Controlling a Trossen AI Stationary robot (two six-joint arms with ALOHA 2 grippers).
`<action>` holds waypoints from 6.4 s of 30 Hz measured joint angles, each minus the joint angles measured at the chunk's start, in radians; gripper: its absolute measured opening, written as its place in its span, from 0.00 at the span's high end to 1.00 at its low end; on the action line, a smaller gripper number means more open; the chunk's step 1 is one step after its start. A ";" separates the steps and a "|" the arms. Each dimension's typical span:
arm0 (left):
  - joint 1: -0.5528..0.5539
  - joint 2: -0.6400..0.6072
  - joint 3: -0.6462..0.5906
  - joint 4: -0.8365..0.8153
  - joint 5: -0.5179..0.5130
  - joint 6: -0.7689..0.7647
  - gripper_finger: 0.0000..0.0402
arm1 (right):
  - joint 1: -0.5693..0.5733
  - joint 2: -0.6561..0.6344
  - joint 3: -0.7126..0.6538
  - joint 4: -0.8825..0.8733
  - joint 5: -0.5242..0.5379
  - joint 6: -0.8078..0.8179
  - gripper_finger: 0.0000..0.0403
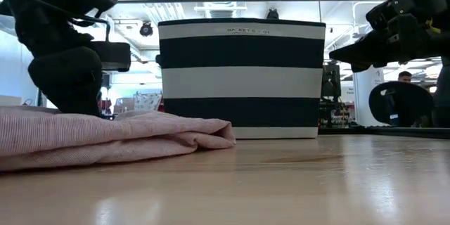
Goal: Sort clothes
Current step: Put the pink long sleeve into the blue laundry bin
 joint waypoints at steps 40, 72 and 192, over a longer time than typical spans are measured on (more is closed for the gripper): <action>0.008 -0.036 0.634 -0.226 -0.138 0.523 0.93 | 0.000 0.000 0.000 -0.001 0.001 0.011 1.00; 0.166 -0.103 0.692 -0.208 -0.143 0.709 0.93 | 0.000 0.000 0.000 -0.017 0.001 0.011 1.00; 0.773 0.300 0.999 -0.237 0.274 1.247 0.94 | 0.000 0.002 -0.004 -0.093 0.008 -0.008 1.00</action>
